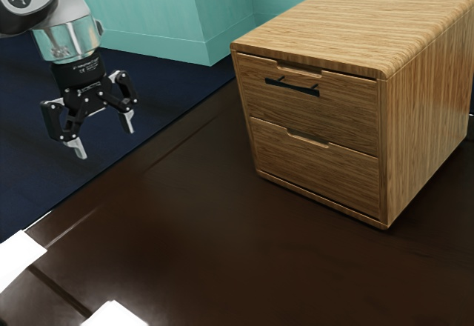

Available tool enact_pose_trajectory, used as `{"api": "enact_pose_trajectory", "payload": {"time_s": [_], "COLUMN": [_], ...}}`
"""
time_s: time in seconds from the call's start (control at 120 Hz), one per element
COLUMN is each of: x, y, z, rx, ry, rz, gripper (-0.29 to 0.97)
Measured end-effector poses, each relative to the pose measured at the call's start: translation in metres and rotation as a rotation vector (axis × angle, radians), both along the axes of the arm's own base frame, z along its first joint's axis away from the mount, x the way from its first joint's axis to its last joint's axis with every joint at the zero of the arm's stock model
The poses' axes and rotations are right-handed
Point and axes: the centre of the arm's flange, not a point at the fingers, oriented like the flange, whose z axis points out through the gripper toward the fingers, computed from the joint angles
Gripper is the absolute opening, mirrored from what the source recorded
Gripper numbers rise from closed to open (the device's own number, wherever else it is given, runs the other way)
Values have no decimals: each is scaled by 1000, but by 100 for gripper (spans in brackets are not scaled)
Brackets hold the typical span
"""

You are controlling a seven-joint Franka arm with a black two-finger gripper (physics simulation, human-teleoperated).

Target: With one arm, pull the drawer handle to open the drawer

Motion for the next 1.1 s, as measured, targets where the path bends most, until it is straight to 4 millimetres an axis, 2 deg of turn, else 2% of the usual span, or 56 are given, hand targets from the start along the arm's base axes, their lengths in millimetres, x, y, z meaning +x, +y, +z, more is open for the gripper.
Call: {"api": "enact_pose_trajectory", "payload": {"time_s": [0.2,0.217,0.25,0.275,0.308,0.367,0.417,0.517,0.658,0.767,0.842,0.883,0.95,1.05,1.1], "x": [-1,-4,-13,-17,-19,-13,-5,33,67,97,107,107,107,123,130], "y": [3,2,0,-3,-8,-21,-33,-49,-70,-59,-46,-48,-73,-117,-131], "z": [3,16,53,71,86,96,95,75,60,30,29,34,43,31,25], "rx": [2,8,25,31,19,-12,-36,-68,-117,-126,-116,-113,-123,-151,-156], "ry": [-5,-29,-106,-146,-194,-261,-290,-334,-418,-459,-509,-539,-579,-591,-600], "rz": [27,29,33,34,30,12,-6,-27,-53,-27,-10,-16,-62,-134,-159], "gripper": [68,68,68,68,68,68,68,68,66,60,57,56,53,45,40]}}
